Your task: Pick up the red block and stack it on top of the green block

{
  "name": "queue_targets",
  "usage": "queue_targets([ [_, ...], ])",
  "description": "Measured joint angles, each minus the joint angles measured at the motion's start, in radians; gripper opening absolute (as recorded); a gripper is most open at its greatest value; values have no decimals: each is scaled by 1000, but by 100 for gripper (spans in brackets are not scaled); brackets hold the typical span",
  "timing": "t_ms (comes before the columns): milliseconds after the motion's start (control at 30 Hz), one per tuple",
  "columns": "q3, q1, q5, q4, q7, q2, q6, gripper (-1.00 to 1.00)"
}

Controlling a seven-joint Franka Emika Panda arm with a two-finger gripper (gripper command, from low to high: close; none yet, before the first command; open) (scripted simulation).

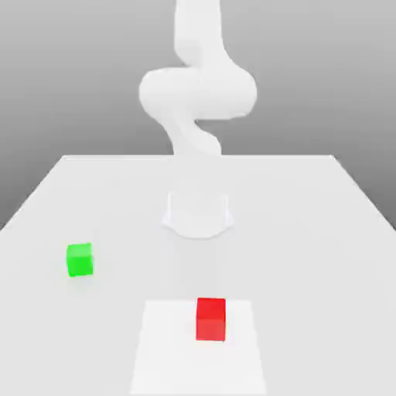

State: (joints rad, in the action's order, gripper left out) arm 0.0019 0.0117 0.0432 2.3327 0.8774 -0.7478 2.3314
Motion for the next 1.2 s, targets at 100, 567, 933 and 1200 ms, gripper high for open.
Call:
queue_targets([
  [100, 9, 15, 51, 40, 99, 66, 38, 0],
  [567, 125, 87, 203, 219, 596, 361, 204, 0],
  [933, 243, 155, 170, 364, 1096, 584, 351, 0],
  [1200, 271, 204, -32, 462, 1561, 744, 469, 0],
])
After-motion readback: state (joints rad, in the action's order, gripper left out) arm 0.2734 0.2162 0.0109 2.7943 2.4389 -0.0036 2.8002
